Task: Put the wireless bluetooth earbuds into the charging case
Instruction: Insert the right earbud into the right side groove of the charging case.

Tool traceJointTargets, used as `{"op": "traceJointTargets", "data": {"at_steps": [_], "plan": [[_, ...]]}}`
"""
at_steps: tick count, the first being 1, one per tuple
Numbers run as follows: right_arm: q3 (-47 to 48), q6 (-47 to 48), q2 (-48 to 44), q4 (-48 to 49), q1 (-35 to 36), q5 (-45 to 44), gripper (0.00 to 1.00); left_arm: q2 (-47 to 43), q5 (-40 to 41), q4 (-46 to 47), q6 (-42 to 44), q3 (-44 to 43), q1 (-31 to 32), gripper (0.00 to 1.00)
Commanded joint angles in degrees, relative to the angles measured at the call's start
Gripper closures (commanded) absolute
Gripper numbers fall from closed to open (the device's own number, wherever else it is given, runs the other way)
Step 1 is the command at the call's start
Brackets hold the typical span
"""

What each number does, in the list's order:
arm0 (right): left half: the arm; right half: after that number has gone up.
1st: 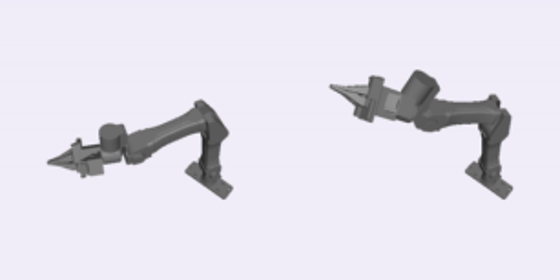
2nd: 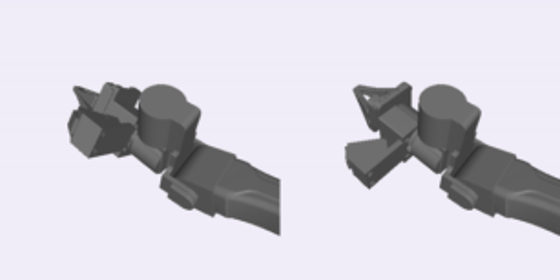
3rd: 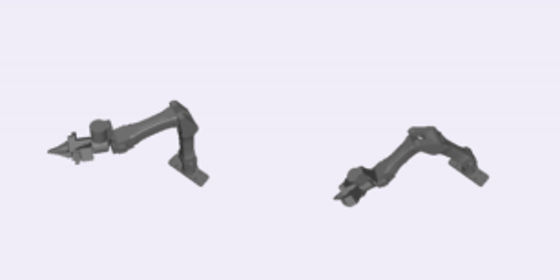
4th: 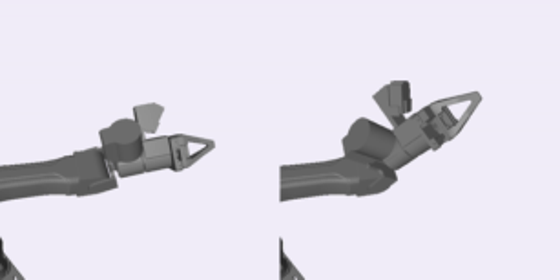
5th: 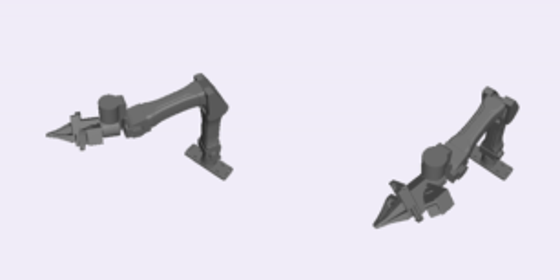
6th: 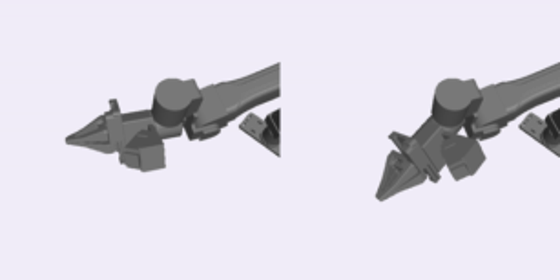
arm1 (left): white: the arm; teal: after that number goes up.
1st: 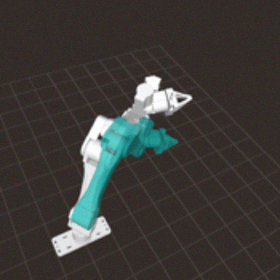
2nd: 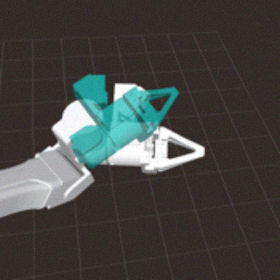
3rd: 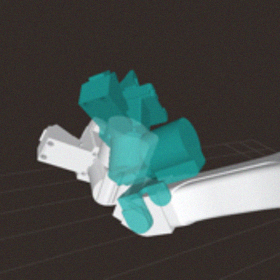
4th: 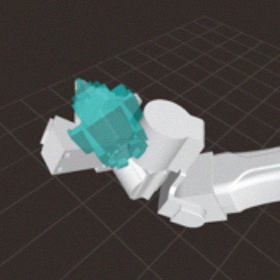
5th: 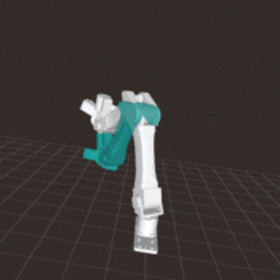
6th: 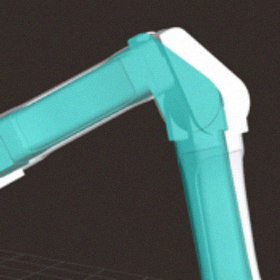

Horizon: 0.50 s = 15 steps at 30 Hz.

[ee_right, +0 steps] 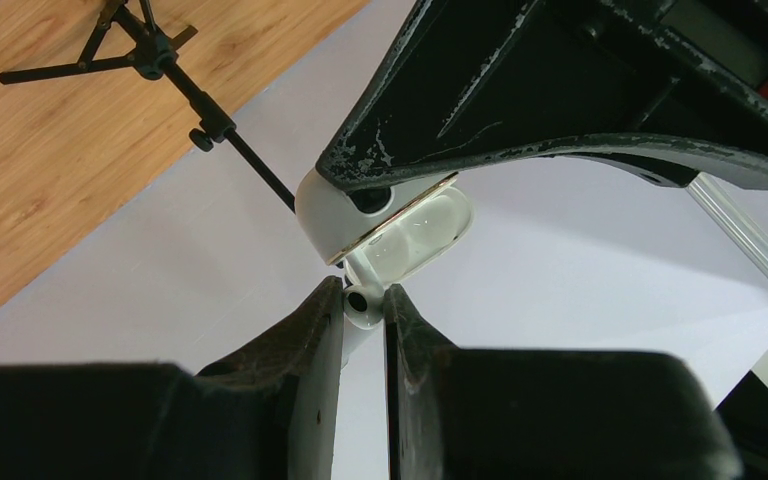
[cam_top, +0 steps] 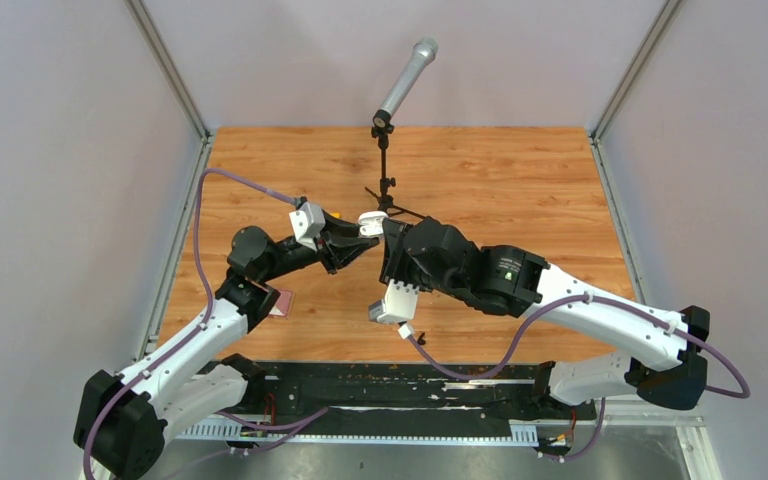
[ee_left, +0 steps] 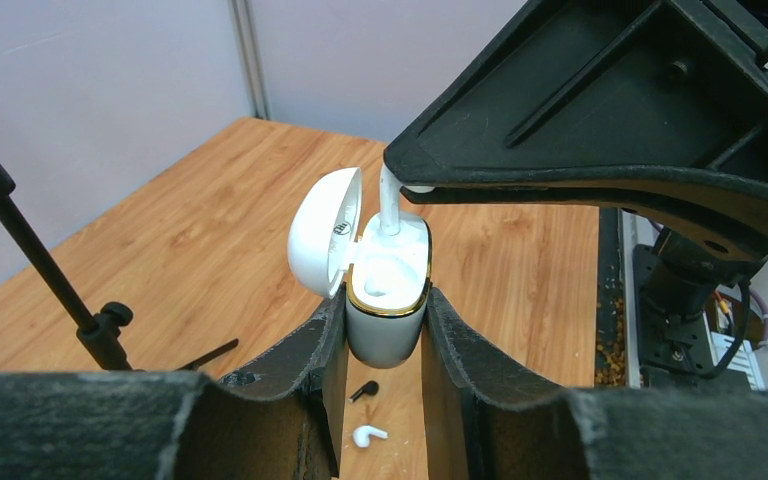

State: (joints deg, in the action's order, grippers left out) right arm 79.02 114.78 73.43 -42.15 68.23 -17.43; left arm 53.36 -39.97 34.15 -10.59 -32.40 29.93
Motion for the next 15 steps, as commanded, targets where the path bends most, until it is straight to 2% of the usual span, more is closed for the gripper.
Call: {"op": "traceJointTargets", "data": {"at_steps": [1,8,15], "plan": [[1.4,1.8,0.7,-0.8,-0.2,2.6,0.83,-1.0,-0.4,3.8,0.4,-0.3,0.2,1.00],[1.5,1.1,0.7,-0.8,-0.2,2.1,0.69,-1.0,-0.8,3.9,1.1,0.4,0.2,1.00],[1.2,0.9,0.5,0.1,-0.2,1.8,0.64,-0.8,-0.5,4.0,1.4,0.8,0.2,1.00]]}}
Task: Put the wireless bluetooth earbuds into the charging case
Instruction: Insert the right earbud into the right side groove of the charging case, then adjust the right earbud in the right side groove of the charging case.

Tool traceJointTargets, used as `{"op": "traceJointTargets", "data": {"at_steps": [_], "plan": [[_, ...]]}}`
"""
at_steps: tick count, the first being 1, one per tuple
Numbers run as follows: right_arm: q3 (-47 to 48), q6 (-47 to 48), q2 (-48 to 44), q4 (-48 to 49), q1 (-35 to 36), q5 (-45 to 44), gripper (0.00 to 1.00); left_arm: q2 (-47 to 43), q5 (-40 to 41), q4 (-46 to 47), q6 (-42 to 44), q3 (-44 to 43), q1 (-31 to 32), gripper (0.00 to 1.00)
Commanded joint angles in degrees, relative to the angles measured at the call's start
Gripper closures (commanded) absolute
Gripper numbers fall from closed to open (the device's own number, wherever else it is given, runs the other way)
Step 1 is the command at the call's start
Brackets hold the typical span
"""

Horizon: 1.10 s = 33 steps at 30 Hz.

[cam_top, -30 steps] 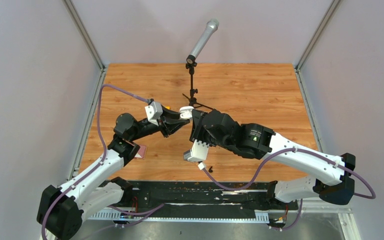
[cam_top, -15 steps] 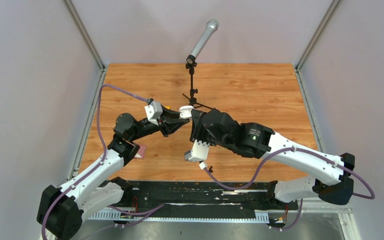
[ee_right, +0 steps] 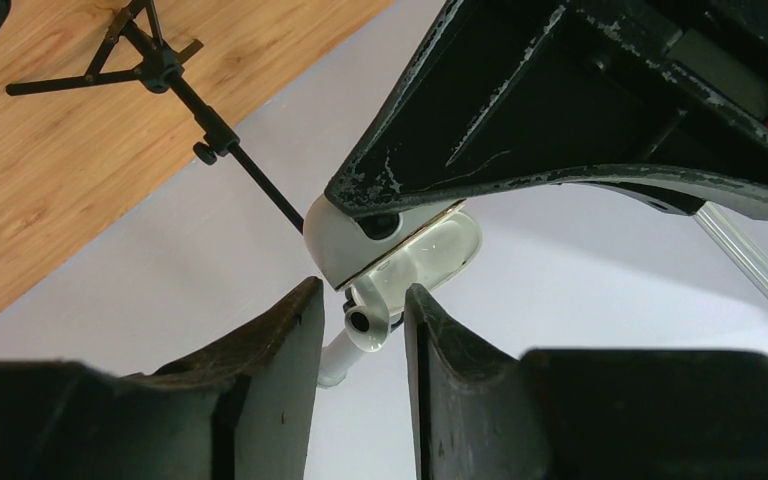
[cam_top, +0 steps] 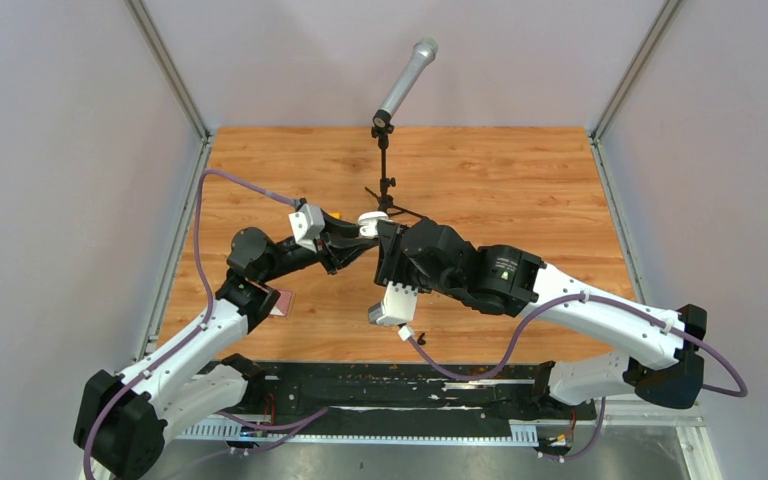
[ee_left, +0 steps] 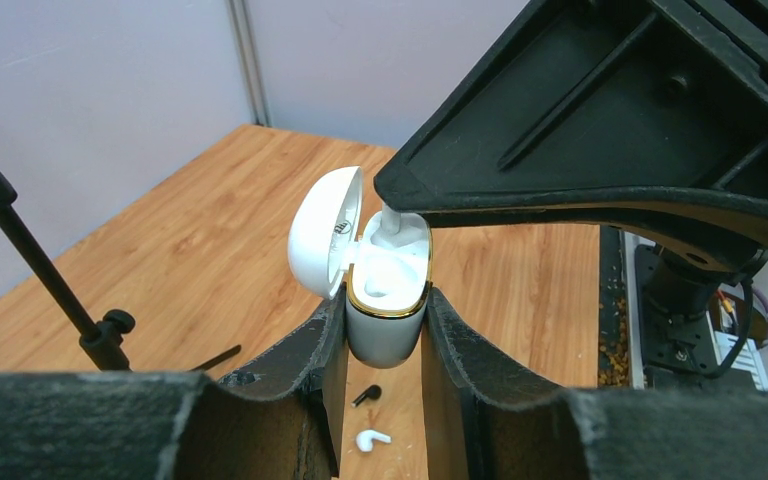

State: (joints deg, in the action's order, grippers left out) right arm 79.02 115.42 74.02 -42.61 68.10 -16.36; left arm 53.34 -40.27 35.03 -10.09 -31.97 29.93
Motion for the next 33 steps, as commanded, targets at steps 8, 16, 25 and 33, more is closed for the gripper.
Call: {"op": "traceJointTargets", "data": {"at_steps": [8,16,25,33], "plan": [[1.7,-3.1,-1.2,5.6,-0.5,1.2,0.45,-0.6,1.7,3.1,-0.2,0.6,0.2,1.00],[12.1,-18.5,-2.0,-13.3,-1.1,0.3,0.31,-0.4,4.5,4.2,-3.5,1.0,-1.1,1.00],[19.8,-49.2,-2.0,-24.4,-14.7,13.9,0.11,-0.2,-2.5,5.9,-0.9,1.4,-2.2,1.00],[59.1,-65.0,21.4,-49.5,-23.3,42.0,0.43,0.5,-6.7,5.6,1.0,1.2,-2.2,1.00]]}}
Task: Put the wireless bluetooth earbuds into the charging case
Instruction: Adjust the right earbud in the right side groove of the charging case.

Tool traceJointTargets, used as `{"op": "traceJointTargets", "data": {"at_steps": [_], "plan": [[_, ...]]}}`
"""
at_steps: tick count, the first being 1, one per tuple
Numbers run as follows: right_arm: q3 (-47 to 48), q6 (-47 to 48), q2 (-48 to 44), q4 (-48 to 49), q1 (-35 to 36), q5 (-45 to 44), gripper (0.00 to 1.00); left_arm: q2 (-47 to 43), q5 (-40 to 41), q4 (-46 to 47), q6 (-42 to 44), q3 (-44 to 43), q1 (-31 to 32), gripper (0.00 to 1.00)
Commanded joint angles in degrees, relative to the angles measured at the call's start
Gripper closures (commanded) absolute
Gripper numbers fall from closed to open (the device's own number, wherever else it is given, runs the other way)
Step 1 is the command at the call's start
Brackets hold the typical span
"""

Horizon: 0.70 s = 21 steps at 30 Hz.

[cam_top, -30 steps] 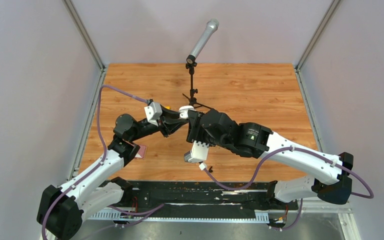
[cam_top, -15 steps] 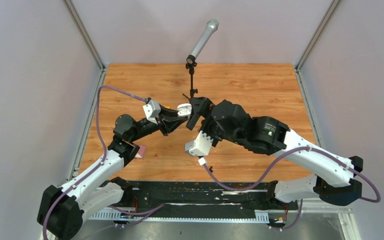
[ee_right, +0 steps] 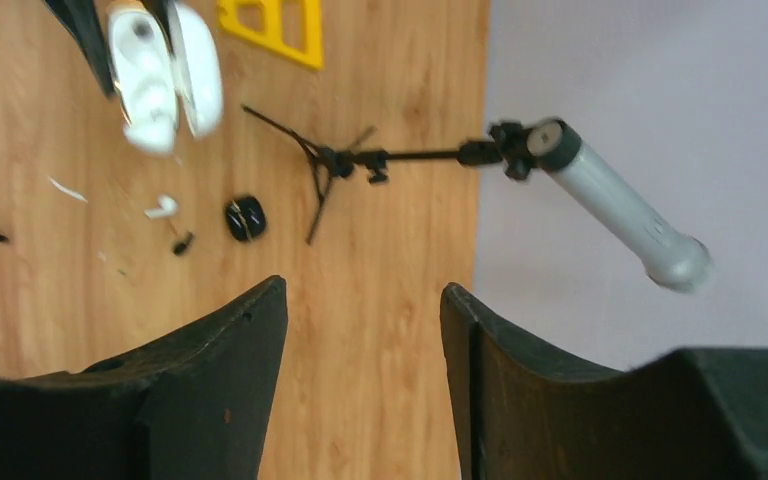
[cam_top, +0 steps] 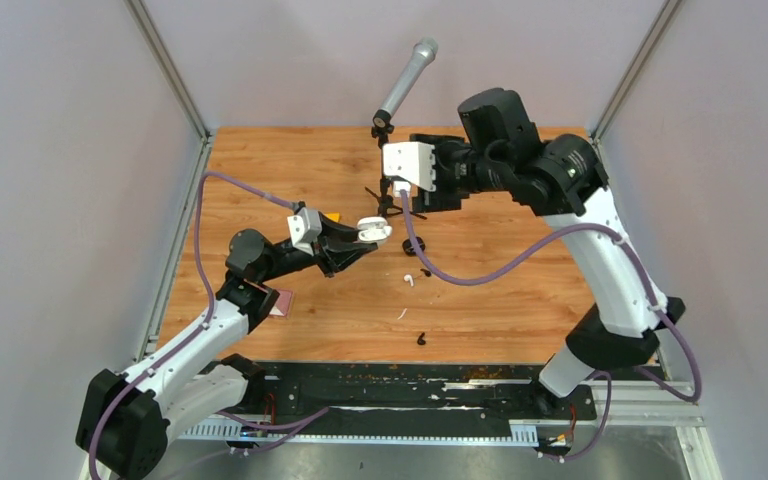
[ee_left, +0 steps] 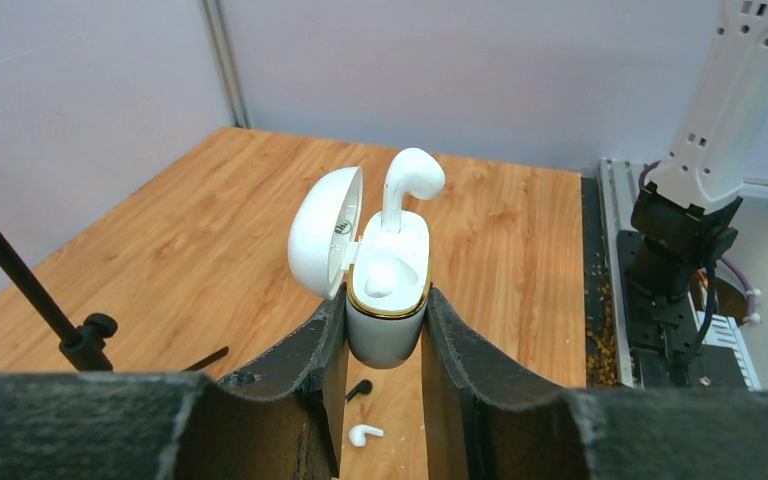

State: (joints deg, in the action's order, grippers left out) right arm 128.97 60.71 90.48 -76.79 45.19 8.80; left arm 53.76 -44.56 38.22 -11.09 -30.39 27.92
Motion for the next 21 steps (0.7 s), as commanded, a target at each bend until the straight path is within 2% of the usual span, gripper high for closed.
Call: {"op": "traceJointTargets", "data": {"at_steps": [1,3,6,9,14,21], "plan": [[7.8,-9.9,4.5,-15.4,-0.4,18.6,0.44,0.1,-2.6,2.2,2.2,-0.4,-0.2,1.00],[2.7,-6.7,2.2,-15.3,-0.1,22.4,0.48,0.0,-2.6,2.0,2.3,-0.5,-0.2,1.00],[-2.8,-7.3,0.9,-14.0,0.9,23.0,0.59,0.0,-3.0,1.8,2.6,-0.5,-0.3,1.00],[-3.4,-9.6,2.4,-10.5,1.0,20.4,0.69,0.0,-3.5,1.7,3.3,-0.4,-0.3,1.00],[-6.2,-11.1,2.8,-4.2,1.2,16.8,0.77,0.1,-3.9,1.7,3.3,-0.4,-0.3,1.00],[-9.3,-12.2,2.8,1.3,2.2,14.4,0.71,0.3,-3.7,1.7,3.3,-0.3,-0.3,1.00]]}}
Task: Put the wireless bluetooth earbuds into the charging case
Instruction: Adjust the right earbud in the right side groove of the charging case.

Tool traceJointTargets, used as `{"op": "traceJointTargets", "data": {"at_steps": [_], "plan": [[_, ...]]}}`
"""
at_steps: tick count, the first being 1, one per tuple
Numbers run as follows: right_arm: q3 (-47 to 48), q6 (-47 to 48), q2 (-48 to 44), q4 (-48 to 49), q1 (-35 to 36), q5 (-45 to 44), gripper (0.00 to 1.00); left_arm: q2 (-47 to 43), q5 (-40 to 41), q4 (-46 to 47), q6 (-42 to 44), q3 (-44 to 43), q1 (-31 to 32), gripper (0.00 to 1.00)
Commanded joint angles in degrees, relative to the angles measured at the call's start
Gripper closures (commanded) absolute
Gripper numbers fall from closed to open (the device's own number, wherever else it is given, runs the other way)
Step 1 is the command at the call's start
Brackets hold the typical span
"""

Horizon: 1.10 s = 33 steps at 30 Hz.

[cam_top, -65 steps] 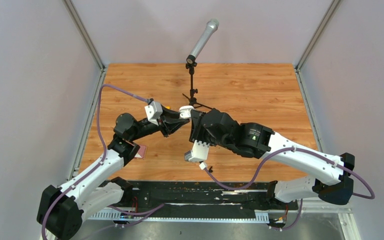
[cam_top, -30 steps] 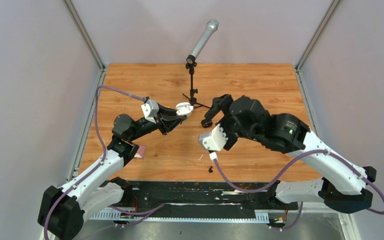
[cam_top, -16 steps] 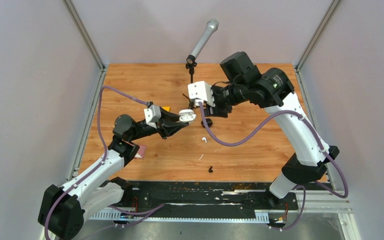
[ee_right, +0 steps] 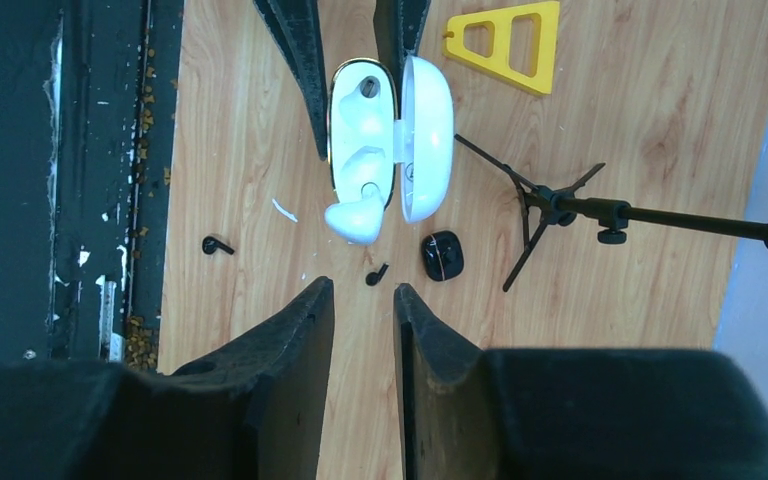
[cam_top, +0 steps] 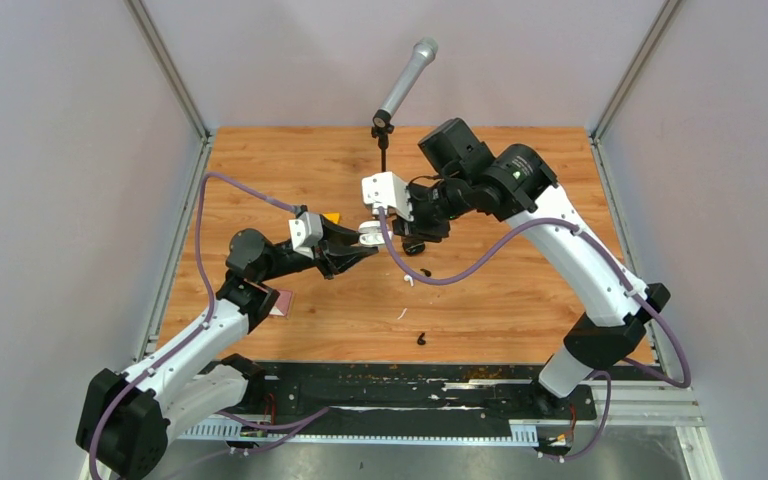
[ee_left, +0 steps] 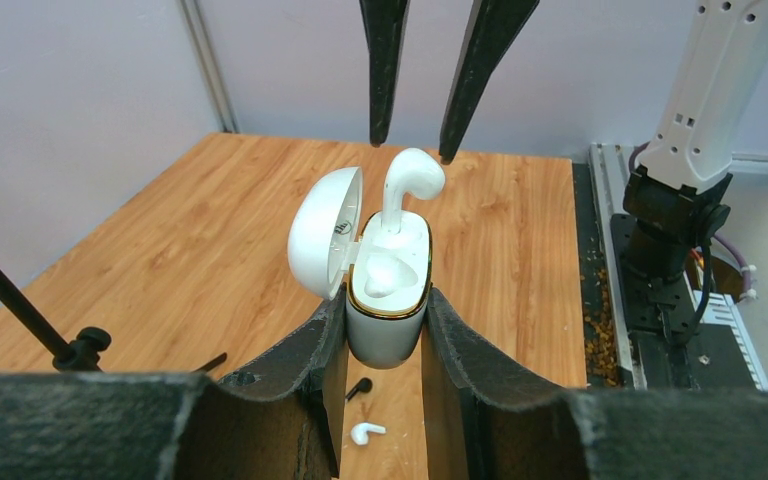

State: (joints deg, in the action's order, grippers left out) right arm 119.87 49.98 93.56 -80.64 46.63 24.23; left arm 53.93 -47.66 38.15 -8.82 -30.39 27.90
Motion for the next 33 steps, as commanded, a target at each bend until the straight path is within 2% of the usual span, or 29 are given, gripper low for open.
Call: {"op": "traceJointTargets", "data": {"at_steps": [1,22,33], "plan": [[0.0,-1.8,0.0,5.3,0.8,-1.0,0.71,0.1,-0.7,1.8,1.0,-0.4,-0.3,1.00],[1.7,-4.1,2.0,5.1,1.8,-2.5,0.70,0.3,0.7,1.8,0.0,0.0,-0.2,1.00],[-0.7,-0.2,-1.3,4.2,1.7,-5.3,0.66,0.2,1.7,2.1,-1.4,0.3,-0.3,1.00]]}}
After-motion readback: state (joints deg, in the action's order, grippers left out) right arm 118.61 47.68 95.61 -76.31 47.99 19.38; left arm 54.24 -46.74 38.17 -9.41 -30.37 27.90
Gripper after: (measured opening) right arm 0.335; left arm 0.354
